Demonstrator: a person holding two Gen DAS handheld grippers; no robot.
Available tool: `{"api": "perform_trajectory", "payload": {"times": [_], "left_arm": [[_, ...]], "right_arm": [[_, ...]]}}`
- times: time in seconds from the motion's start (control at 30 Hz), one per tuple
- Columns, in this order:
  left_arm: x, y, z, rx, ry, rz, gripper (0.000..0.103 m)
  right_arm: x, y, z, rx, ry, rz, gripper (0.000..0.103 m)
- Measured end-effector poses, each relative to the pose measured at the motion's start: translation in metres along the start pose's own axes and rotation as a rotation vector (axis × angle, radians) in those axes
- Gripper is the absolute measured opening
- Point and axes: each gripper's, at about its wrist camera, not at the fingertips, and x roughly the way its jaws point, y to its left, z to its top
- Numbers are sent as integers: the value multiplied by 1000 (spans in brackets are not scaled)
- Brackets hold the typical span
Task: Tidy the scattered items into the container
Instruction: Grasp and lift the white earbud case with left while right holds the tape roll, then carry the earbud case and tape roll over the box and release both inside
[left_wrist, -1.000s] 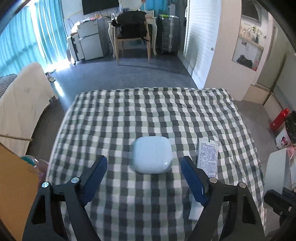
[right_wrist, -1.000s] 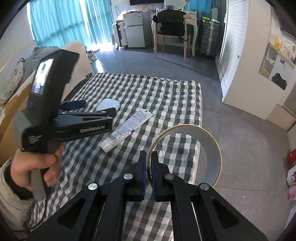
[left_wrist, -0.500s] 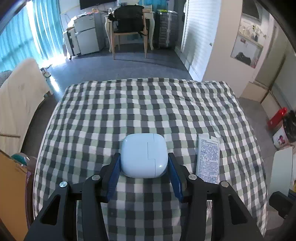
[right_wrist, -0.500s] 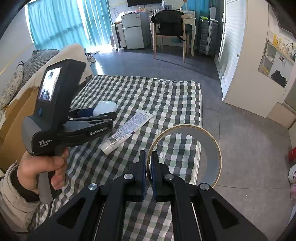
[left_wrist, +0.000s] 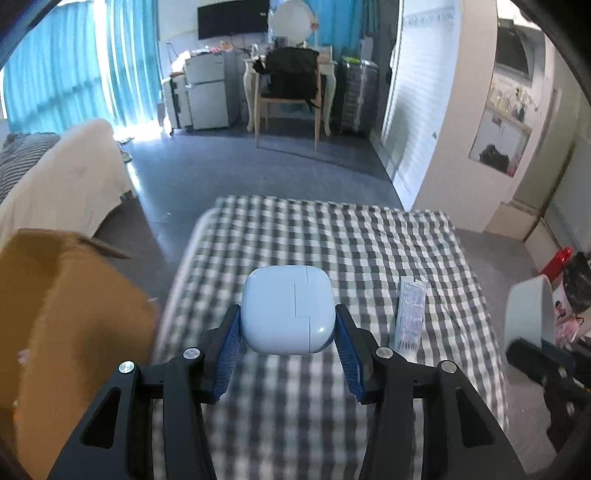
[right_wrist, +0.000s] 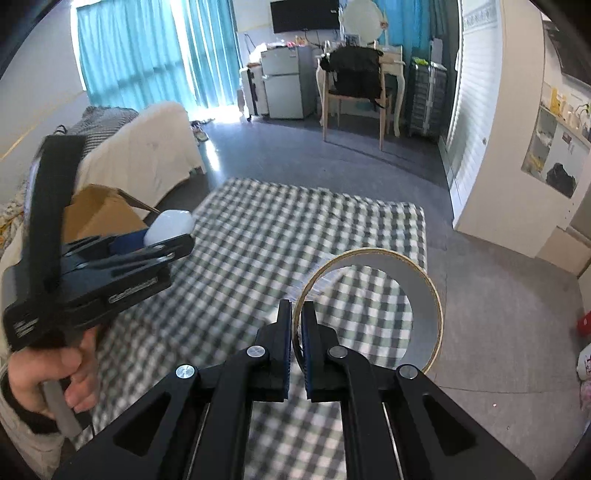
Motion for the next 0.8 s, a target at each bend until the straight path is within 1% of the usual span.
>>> {"api": "perform_trajectory", "payload": {"times": [0.2,0.33,0.4,0.5,0.67,0.8], "left_arm": [[-65,36,-6,-24,-71,-4,50],[-106,71,-11,-58,-122,17,50],[-123,93,-14,-70,-144,46,50],[-138,124,-21,-62,-163,123,50],[-154,180,-33,-130,-165,179,50],[-161,214,-45,-166,-158,206,50]], "right_arm": [[-22,46,8,-38,-39,31,5],[-30,86,12,-86,-47,71,5],[-34,109,14,-113,-57,82,5],[-39,139,17,-146,-73,101,5],[-44,187,21,-199,-83,130,5],[-46,211,24,-215,-92,159,5]]}}
